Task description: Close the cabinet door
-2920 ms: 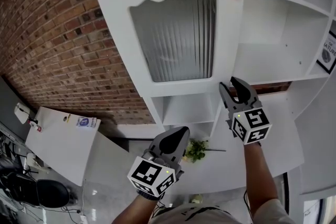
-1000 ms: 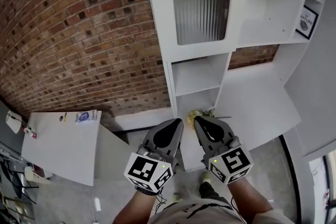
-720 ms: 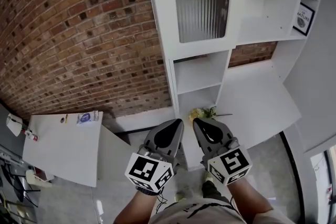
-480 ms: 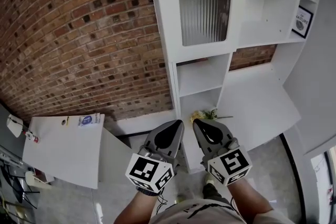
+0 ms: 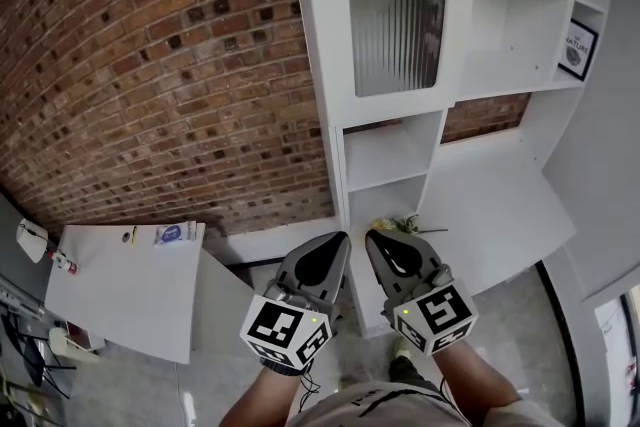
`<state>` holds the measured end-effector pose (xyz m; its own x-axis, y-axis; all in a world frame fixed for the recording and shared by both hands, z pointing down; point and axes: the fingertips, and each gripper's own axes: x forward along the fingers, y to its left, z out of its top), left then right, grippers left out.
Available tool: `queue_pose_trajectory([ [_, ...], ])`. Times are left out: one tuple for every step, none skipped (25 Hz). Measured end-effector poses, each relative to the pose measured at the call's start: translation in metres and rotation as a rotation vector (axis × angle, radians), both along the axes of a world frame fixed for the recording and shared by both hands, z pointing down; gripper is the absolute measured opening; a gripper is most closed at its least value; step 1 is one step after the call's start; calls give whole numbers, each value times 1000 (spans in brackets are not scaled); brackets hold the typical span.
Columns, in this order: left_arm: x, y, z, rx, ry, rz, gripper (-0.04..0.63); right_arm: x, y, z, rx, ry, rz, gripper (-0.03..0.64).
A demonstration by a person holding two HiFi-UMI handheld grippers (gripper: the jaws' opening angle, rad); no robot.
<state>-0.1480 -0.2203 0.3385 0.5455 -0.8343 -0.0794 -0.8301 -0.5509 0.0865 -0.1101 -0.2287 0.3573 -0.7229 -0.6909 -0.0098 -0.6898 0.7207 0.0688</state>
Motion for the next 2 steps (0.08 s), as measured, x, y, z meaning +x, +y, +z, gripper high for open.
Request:
queue_pose_trajectory([
  [0,1,0,-1,1,-2,11,0,0,-1,1,1,-2,17],
  [0,1,-1,-1,1,-4,11,0,1,-1,1,1,-4,17],
])
